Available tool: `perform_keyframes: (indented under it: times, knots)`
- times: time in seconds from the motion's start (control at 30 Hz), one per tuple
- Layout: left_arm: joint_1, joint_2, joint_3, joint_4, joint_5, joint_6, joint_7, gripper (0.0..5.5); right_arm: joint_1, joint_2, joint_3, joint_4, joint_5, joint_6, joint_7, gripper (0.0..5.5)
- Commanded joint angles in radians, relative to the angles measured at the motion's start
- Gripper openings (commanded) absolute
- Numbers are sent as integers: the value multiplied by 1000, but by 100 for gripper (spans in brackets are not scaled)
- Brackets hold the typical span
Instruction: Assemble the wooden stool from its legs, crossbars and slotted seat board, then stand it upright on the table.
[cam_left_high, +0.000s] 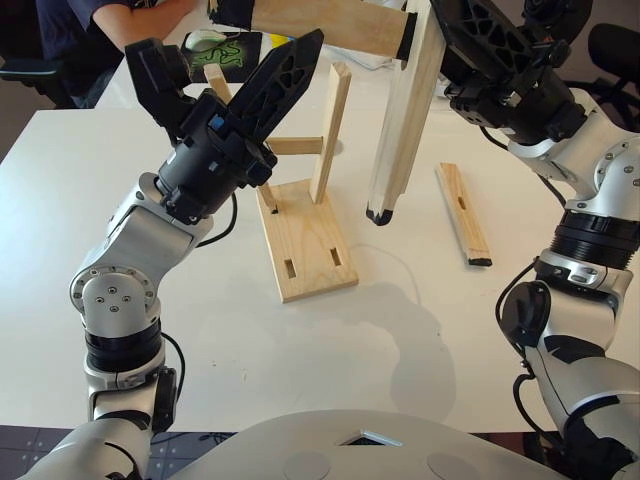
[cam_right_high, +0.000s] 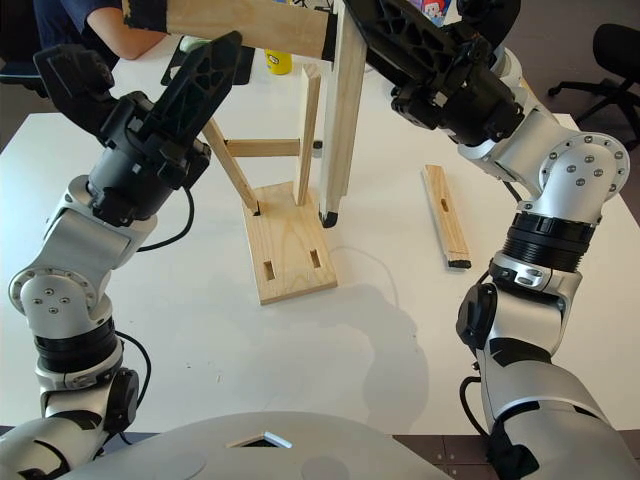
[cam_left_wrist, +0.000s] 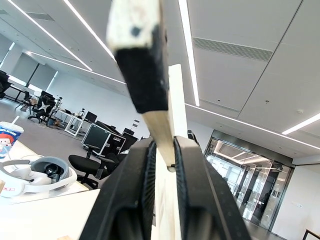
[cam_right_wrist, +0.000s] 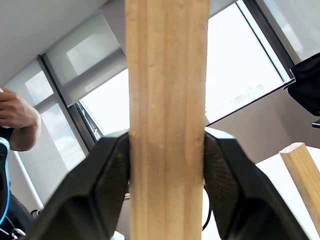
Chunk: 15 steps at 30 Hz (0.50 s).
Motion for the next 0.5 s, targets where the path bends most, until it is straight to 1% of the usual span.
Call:
perform_keyframes:
  times: [0.03, 0.1, 0.13, 0.17, 0.33, 0.37, 0.5]
  knots:
    - [-2, 0, -30, -2, 26, 35, 18, 42, -24, 20, 24, -26, 26, 12, -2, 205]
    - [-5, -3, -23, 3, 34, 27, 32, 42, -24, 19, 23, -25, 23, 8, -2, 205]
    - [-6, -5, -19, 7, 37, 21, 38, 78, -24, 18, 24, -25, 21, 6, -1, 205]
    - [-6, -7, -15, 11, 38, 17, 41, 86, -24, 17, 25, -24, 19, 4, 0, 205]
    - [-2, -16, 13, 24, 37, 10, 58, 166, -30, 10, 24, -12, 7, -7, 5, 205]
    - [2, -15, 15, 18, 32, 13, 58, 174, -34, 8, 22, -6, 2, -9, 7, 205]
    - [14, -11, 7, -7, 8, 31, 47, 174, -41, 3, 18, 7, -8, -16, 11, 205]
